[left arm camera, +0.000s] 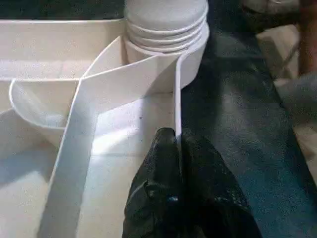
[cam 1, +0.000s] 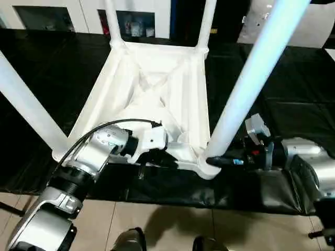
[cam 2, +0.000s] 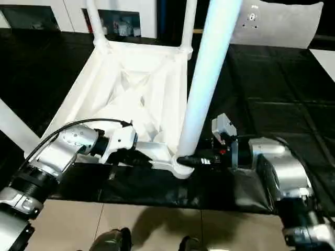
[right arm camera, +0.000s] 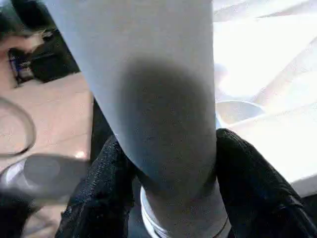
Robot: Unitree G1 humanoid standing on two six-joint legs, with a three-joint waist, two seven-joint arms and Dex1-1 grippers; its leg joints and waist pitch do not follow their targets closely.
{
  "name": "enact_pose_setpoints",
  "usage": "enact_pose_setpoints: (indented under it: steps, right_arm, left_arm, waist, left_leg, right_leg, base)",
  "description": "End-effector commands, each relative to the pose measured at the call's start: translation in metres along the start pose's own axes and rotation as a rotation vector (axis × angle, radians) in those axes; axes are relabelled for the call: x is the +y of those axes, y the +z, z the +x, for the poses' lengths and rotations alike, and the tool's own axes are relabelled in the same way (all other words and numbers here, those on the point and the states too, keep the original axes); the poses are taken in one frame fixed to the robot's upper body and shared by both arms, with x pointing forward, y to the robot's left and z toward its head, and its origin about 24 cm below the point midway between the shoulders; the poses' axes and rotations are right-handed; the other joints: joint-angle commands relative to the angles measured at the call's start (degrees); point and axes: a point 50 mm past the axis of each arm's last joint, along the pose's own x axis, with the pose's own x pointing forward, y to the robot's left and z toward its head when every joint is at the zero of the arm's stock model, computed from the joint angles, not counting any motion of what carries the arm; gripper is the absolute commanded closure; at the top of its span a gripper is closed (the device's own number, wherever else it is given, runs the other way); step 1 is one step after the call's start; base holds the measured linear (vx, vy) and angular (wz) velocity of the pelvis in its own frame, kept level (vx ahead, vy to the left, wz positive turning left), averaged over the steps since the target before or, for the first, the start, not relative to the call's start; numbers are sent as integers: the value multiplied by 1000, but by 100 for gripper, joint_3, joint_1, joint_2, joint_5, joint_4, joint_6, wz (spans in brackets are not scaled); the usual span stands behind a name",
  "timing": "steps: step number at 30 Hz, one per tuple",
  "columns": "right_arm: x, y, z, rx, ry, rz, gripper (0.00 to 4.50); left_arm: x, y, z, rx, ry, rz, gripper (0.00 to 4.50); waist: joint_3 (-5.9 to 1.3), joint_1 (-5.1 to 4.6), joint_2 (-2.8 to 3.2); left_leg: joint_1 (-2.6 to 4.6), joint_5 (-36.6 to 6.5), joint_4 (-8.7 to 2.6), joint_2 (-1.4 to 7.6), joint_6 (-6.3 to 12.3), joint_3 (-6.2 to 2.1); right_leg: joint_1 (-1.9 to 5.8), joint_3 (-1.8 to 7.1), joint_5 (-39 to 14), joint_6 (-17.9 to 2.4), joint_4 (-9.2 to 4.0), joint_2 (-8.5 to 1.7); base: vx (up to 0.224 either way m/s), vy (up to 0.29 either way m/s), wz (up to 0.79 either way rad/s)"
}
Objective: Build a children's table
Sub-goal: Rotate leg to tighten
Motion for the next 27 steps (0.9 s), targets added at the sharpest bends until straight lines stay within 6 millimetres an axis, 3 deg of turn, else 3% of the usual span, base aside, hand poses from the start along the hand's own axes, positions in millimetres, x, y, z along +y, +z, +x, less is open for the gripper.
enact_pose_setpoints:
  steps: [1,2,3,4,5,6,7,8,10,14,15,16,20,24,27]
  right_arm:
    - [-3,0,19,-9,-135,34,246]
    - [-3,0,19,-9,-135,34,246]
    - [-5,0,22,-13,-181,39,248]
    - [-7,0,27,-14,-243,46,249]
    - [-7,0,27,-14,-243,46,250]
    - [-14,0,42,-12,-443,91,251]
    - [-16,0,45,-7,-490,101,252]
    - [-17,0,49,-6,-540,121,252]
    - [-18,0,56,-13,-596,160,252]
    - [-20,5,74,-34,-769,162,252]
    - [-19,7,77,-41,-778,145,252]
    - [-19,7,78,-43,-778,141,199]
    - [-18,13,80,-86,-769,111,169]
    - [-18,16,68,-107,-742,87,136]
    - [-21,17,52,-104,-687,25,111]
  left_arm:
    - [7,18,18,-51,78,-7,450]
    - [7,18,18,-51,78,-7,450]
    - [8,20,20,-56,93,-14,450]
    - [10,23,24,-64,125,-30,450]
    - [10,23,24,-64,125,-30,450]
    - [18,32,39,-80,237,-101,450]
    - [20,34,42,-81,262,-118,450]
    - [22,37,46,-85,293,-139,450]
    - [25,41,51,-93,337,-168,450]
    - [28,52,63,-118,413,-197,450]
    - [28,53,64,-121,413,-195,450]
    - [28,54,64,-122,413,-194,450]
    - [27,55,63,-122,406,-178,450]
    - [28,46,53,-97,402,-160,450]
    - [25,36,44,-80,361,-125,450]
  waist:
    - [-339,-42,-74]
    - [-335,-85,-88]
    - [-331,-126,-106]
    - [-332,-160,-96]
    - [-321,-184,-90]
    - [-320,-225,-78]
    - [-324,-261,-86]
    - [-335,-281,-102]
    - [-336,-305,-85]
    - [-372,-308,-64]
    - [-379,-303,-67]
    - [-391,-294,-63]
    - [-401,-270,-58]
    - [-389,-260,-41]
    - [-380,-246,-71]
  left_leg:
    - [174,-1624,-412,281,217,-126]
    - [181,-1782,-426,274,91,-147]
    - [138,-1837,-451,264,30,-179]
    - [158,-1904,-458,272,15,-178]
    - [178,-1964,-463,281,4,-170]
    - [169,-2003,-456,263,-18,-173]
    - [166,-1959,-450,235,-71,-154]
    - [160,-1918,-446,225,-102,-175]
    - [146,-1851,-455,224,-99,-178]
    - [153,-1550,-428,216,68,-133]
    - [152,-1480,-421,215,79,-133]
    - [145,-1347,-412,215,134,-126]
    - [126,-958,-377,201,403,-105]
    - [141,-1120,-397,217,393,-111]
    - [138,-1292,-414,228,348,-127]
  right_leg:
    - [169,137,-2054,-1206,-450,-278]
    - [158,138,-2415,-1070,-486,-294]
    - [193,128,-2628,-927,-501,-307]
    - [165,131,-2627,-869,-518,-295]
    - [134,143,-2604,-866,-528,-283]
    - [130,144,-2580,-881,-520,-273]
    - [102,145,-2550,-901,-529,-253]
    - [127,135,-2636,-842,-534,-275]
    - [128,138,-2553,-828,-537,-269]
    - [132,148,-1797,-887,-514,-227]
    - [145,148,-1653,-906,-500,-229]
    - [168,146,-1334,-963,-470,-222]
    - [225,133,-561,-1153,-407,-212]
    - [232,128,-865,-1169,-431,-218]
    - [253,125,-1122,-1069,-458,-222]
  base:
    - [0,0,0]
    - [0,0,0]
    - [-50,15,-8]
    - [0,0,0]
    - [0,0,0]
    - [0,0,0]
    - [0,0,0]
    - [0,0,0]
    - [0,0,0]
    - [0,0,0]
    - [0,0,0]
    - [0,0,0]
    - [0,0,0]
    - [0,0,0]
    - [0,0,0]
